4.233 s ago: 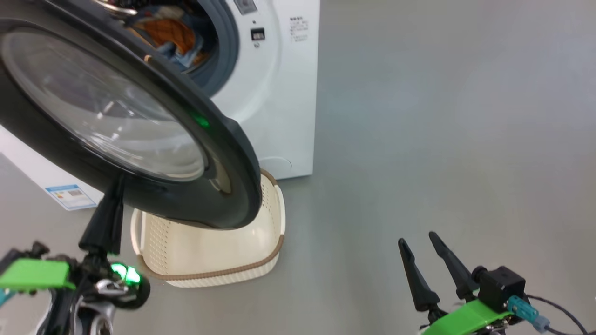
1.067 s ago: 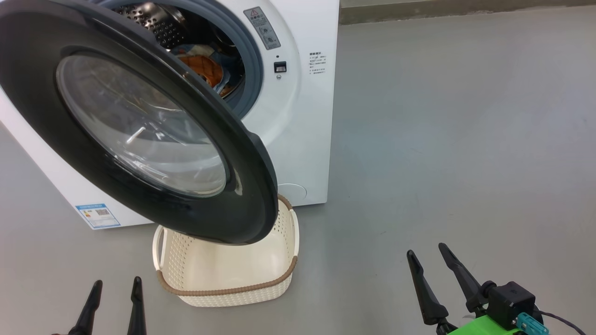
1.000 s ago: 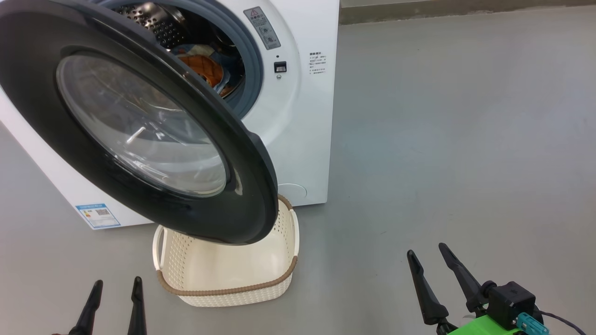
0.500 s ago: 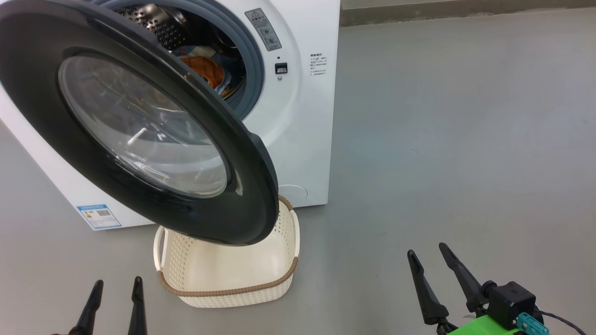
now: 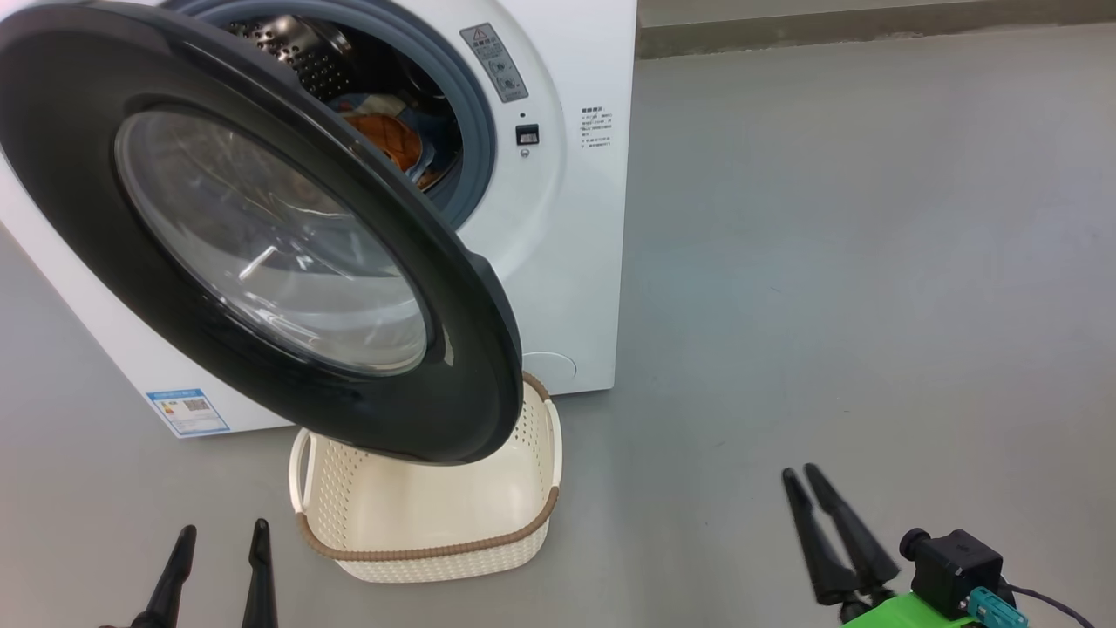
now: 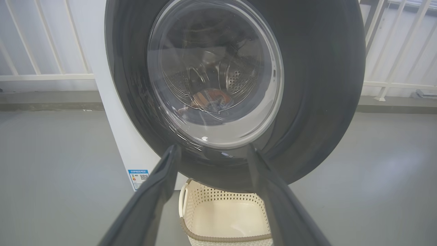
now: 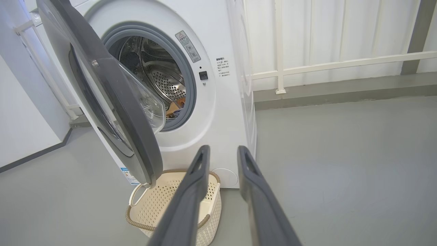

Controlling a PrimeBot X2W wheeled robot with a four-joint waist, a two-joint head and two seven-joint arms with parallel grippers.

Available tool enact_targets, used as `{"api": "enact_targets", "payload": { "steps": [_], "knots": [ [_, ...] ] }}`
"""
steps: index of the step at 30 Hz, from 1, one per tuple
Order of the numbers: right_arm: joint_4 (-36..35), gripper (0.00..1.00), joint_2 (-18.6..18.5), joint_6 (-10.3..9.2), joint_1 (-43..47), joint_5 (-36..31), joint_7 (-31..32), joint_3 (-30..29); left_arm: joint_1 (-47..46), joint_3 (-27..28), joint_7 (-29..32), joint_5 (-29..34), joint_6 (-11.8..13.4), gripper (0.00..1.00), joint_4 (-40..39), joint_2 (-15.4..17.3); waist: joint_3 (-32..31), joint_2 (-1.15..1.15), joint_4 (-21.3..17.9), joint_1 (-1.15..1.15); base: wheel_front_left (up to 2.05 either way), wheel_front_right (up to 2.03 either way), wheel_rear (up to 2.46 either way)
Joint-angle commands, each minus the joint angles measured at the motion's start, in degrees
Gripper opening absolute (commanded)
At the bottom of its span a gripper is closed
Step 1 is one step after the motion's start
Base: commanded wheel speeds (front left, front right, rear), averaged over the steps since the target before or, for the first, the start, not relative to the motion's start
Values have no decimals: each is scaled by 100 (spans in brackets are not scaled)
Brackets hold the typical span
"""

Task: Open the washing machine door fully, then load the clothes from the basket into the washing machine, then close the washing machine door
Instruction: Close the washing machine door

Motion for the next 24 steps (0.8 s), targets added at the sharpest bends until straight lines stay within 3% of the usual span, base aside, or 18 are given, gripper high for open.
{"api": "enact_targets", "payload": {
  "steps": [1,10,18,24],
  "knots": [
    [-103,0,5,9,-72,34,-27,126,-83,179,-37,-91,-22,100,-97,31,-13,0,0,0,0,0,0],
    [-526,0,5,9,-177,117,-27,-51,-97,226,-37,-119,-43,100,-84,31,5,0,5,0,0,0,0],
    [-1946,0,5,9,-491,202,-27,-96,-136,255,-37,-188,-60,100,-44,31,72,0,1,0,0,0,0],
    [-2978,0,-61,9,-944,251,-27,538,-201,204,-37,-241,-71,100,6,31,121,0,64,0,0,0,0]
  ]
}}
